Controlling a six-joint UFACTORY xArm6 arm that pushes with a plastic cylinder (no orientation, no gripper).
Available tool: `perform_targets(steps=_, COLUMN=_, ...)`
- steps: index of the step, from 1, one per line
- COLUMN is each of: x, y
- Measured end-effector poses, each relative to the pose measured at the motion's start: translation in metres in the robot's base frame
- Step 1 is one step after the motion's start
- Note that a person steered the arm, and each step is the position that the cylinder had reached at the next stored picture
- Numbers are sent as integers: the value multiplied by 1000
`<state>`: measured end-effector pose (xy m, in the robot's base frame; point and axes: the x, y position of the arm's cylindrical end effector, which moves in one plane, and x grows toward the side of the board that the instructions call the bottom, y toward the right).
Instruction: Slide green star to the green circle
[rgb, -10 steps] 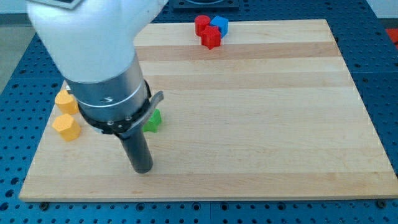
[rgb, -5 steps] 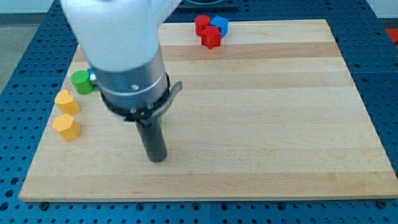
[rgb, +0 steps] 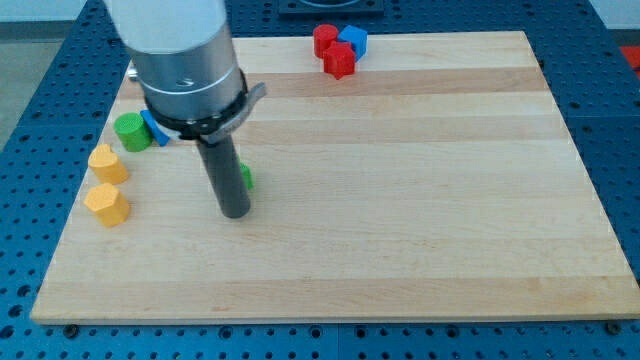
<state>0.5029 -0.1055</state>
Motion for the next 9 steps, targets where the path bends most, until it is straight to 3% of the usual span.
perform_targets(steps=3, x=-81, y=-28)
perform_targets(steps=5, x=-94, y=-46)
perform_targets(steps=7, x=-76, y=-35)
perform_targets(steps=9, x=-80, y=-89)
